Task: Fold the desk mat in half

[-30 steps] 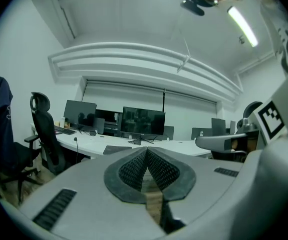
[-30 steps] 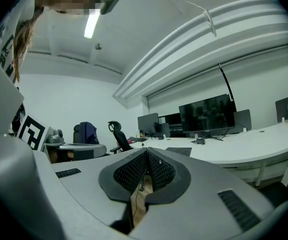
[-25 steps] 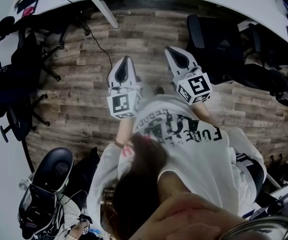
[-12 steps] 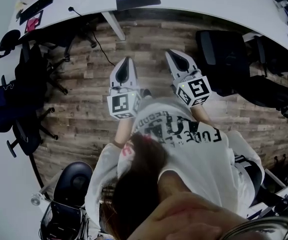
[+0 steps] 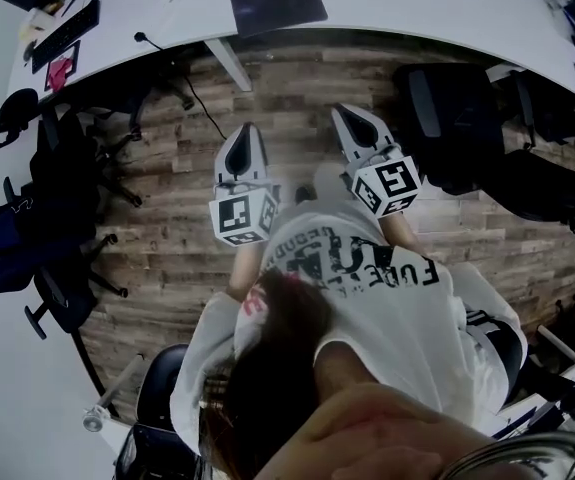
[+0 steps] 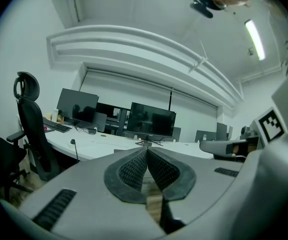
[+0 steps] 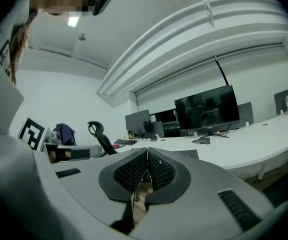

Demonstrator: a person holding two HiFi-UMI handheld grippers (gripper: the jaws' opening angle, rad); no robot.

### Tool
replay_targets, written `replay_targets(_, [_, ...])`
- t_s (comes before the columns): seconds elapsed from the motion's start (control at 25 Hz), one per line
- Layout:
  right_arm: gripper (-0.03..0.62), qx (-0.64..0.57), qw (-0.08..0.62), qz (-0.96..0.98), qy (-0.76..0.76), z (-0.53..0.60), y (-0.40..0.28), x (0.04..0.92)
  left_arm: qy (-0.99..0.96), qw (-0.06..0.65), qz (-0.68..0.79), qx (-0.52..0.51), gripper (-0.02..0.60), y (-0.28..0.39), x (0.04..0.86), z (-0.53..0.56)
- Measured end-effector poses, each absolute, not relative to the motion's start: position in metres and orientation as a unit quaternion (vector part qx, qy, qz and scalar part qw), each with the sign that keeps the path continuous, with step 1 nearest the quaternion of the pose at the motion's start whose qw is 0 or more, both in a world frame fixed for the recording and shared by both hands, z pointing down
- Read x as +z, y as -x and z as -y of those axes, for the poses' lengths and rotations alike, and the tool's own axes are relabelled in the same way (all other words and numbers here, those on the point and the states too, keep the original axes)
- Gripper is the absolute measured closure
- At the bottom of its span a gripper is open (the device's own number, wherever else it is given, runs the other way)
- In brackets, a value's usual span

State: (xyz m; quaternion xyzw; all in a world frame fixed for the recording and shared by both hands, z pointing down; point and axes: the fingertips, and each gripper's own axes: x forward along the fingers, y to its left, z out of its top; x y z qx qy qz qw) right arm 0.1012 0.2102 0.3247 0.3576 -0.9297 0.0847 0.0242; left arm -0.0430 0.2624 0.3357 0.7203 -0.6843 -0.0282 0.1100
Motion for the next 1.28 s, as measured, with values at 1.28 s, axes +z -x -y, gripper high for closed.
replay_targets(1.28, [0.594, 0.084, 0.042, 0.948, -0.304, -0.014, -0.066, 0.323, -0.671, 0.118, 0.729, -0.058, 0.578, 0.078, 0.335, -0.084])
